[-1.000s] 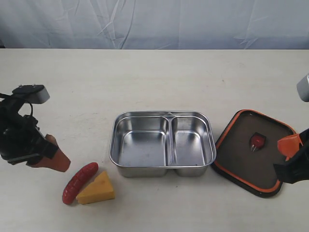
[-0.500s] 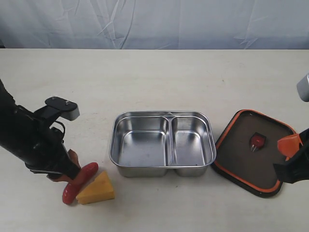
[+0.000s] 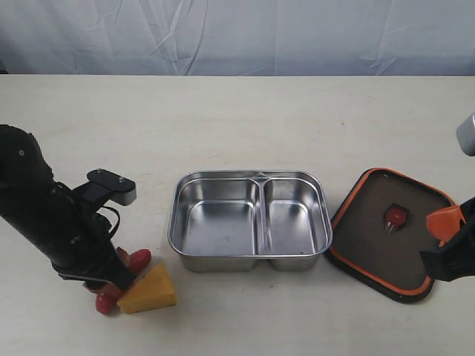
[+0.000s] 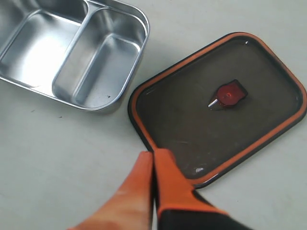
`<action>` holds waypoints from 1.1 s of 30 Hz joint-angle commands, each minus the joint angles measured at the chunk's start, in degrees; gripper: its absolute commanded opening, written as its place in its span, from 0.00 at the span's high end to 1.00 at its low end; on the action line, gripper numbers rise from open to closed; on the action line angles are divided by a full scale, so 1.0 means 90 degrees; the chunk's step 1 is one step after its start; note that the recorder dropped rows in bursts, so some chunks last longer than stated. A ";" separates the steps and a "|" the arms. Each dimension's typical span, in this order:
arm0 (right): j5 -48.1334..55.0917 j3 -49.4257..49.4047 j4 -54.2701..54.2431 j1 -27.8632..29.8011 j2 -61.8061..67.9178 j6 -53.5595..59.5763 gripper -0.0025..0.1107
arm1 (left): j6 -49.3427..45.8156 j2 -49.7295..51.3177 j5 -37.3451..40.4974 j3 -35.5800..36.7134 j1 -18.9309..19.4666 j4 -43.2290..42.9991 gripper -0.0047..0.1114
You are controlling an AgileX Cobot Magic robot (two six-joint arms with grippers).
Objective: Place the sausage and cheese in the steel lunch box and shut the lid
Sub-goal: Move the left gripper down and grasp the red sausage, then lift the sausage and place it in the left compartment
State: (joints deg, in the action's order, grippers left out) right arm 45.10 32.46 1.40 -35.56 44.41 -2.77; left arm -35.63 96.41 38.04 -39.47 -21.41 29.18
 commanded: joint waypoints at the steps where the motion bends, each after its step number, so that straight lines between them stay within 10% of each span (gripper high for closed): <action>1: -0.0085 -0.0014 0.0042 0.0009 -0.0031 0.0001 0.98 | 0.0027 0.0135 -0.0156 -0.0022 -0.0055 0.0085 0.53; 10: -0.0085 -0.0014 0.0042 0.0009 -0.0031 0.0001 0.98 | 0.0299 0.0258 -0.0227 -0.0022 -0.0055 0.0157 0.96; 27: -0.0085 -0.0014 0.0067 0.0009 -0.0031 0.0002 0.98 | 0.1442 -0.1208 0.0505 -0.0638 -0.0055 -0.1154 0.96; 33: -0.0085 -0.0014 0.0067 0.0009 -0.0031 0.0002 0.98 | 0.0692 -0.1793 0.0542 -0.1068 -0.0055 -0.0243 0.96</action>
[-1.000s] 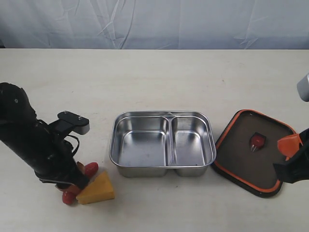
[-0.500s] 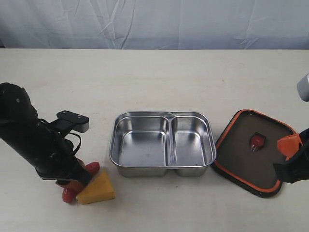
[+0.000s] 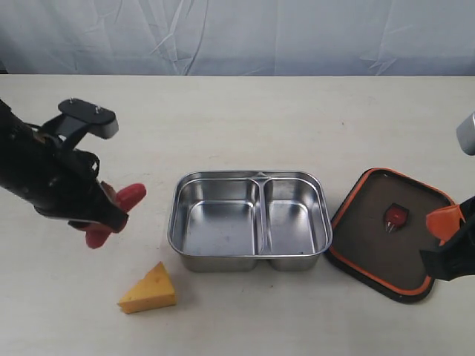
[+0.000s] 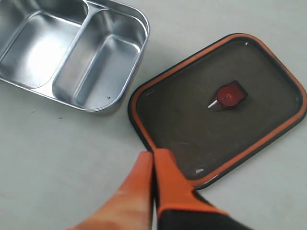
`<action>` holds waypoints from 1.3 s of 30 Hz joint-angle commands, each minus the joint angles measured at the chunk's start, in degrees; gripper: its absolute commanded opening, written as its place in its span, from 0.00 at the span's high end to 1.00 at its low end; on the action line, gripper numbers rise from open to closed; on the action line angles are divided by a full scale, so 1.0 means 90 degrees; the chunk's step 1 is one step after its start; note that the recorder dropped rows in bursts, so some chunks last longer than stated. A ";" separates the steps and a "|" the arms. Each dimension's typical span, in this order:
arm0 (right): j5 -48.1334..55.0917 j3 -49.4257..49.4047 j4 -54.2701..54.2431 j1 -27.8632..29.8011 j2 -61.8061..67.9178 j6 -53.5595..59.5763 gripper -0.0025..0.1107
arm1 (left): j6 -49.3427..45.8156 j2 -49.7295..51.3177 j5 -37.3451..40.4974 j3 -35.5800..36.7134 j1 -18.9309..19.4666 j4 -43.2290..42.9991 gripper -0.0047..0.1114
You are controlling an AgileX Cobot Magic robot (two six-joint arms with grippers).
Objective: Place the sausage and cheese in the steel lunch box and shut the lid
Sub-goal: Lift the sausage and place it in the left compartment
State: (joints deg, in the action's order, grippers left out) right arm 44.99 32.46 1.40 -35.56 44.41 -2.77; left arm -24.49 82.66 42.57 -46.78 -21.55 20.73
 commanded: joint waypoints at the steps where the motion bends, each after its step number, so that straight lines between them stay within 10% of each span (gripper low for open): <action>1: -0.0073 -0.0014 0.0067 0.0009 -0.0031 0.0002 0.98 | -0.0950 -0.0266 0.0053 -0.0324 -0.0040 0.1126 0.96; 6: -0.0097 -0.0014 0.0064 0.0009 -0.0031 0.0002 0.98 | -0.2536 -0.0036 -0.0102 -0.0533 -0.0201 0.2814 0.96; 18: -0.0097 -0.0014 0.0064 0.0009 -0.0031 0.0002 0.98 | -0.2536 0.1040 -0.1381 -0.0830 -0.0869 0.3106 0.85; 25: -0.0125 -0.0014 0.0064 0.0009 -0.0031 0.0002 0.98 | -0.2536 0.1365 -0.0868 -0.0830 -0.0869 0.3120 0.54; 39: -0.0113 -0.0014 0.0117 0.0009 -0.0031 0.0002 0.98 | -0.2252 0.0995 0.0883 -0.0830 -0.0858 0.1344 0.52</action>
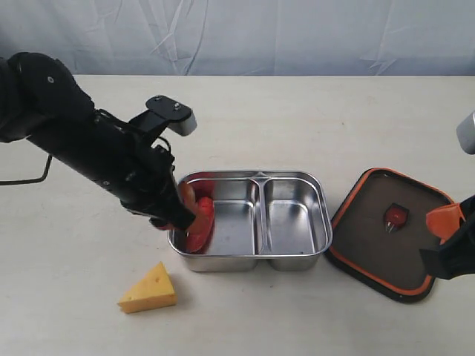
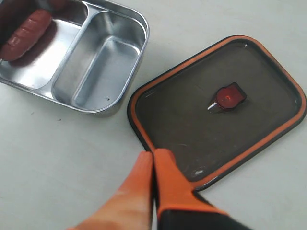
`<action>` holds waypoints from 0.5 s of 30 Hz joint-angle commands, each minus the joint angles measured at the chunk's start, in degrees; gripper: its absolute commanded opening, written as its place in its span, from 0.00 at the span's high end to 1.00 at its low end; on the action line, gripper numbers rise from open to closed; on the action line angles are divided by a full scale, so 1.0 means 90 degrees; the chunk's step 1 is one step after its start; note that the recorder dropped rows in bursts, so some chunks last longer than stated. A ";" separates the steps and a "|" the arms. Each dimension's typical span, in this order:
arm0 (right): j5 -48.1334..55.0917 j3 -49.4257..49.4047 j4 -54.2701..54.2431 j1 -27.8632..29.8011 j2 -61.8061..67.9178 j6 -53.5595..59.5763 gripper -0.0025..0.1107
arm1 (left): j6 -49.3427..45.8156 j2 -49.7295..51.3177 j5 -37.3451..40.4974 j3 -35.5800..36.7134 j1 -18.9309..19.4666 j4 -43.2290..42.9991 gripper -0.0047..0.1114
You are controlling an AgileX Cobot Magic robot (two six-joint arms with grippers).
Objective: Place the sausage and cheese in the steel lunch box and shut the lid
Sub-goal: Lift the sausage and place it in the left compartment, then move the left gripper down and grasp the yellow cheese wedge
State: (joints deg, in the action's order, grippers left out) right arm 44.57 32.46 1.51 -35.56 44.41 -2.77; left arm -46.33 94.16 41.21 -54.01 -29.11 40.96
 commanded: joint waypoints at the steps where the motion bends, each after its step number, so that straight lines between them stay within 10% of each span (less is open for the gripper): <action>1: -0.0066 -0.0014 0.0105 0.0009 -0.0031 0.0002 0.98 | 0.0175 -0.0357 0.1342 -0.0027 -0.0017 -0.1022 0.52; 7: -0.0046 -0.0014 0.0105 0.0009 -0.0031 0.0002 0.98 | 0.0304 -0.0722 0.3038 -0.0027 -0.0017 -0.1264 0.46; 15: -0.0046 -0.0014 0.0105 0.0009 -0.0031 0.0002 0.98 | 0.1071 -0.0722 0.0800 0.0672 -0.0808 -0.2512 0.47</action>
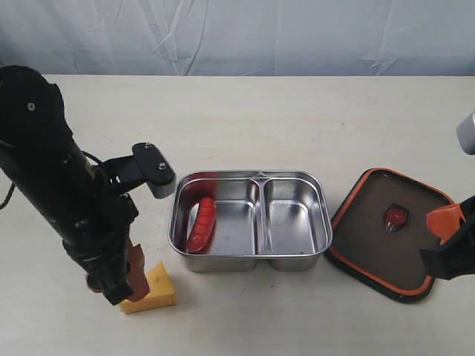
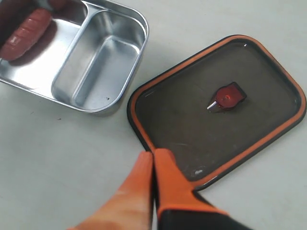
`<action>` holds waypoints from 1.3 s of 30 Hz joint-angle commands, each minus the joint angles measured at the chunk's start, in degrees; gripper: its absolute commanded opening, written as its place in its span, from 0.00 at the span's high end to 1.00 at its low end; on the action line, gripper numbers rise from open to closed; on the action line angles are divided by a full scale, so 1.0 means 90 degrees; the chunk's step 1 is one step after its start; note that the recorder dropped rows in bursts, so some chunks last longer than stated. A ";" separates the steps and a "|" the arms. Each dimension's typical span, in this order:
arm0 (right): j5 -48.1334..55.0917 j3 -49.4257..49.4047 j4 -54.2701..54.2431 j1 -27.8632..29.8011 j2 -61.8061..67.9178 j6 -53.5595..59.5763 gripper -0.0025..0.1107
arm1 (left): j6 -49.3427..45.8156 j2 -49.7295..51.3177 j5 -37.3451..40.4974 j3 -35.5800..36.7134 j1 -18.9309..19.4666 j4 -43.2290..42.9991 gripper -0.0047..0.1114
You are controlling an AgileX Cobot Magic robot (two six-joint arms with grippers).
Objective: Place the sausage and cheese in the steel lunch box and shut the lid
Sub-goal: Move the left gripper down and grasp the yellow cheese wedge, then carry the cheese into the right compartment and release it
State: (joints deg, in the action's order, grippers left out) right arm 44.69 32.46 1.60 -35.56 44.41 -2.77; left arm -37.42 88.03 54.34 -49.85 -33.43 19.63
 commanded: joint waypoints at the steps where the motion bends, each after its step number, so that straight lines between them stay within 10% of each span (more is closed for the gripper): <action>1: -0.0059 -0.0014 0.0095 0.0009 -0.0031 0.0002 0.98 | 0.0145 -0.0040 -0.0881 0.0277 -0.0416 -0.0142 0.47; 20: -0.0059 -0.0014 0.0095 0.0009 -0.0031 0.0002 0.98 | 0.0623 0.1315 -0.1543 0.0351 -0.0611 -0.0565 0.47; 28: -0.0059 -0.0014 0.0095 0.0009 -0.0031 0.0002 0.98 | 0.0594 0.1428 -0.0759 0.0351 -0.0611 -0.0553 0.95; 39: -0.0033 -0.0014 0.0095 0.0009 -0.0031 0.0002 0.98 | 0.0606 0.0769 -0.0031 0.0351 -0.0611 -0.0580 0.96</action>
State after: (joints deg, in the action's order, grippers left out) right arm 44.69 32.46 1.85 -35.56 44.41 -2.77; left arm -32.09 98.03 53.61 -46.87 -38.65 14.62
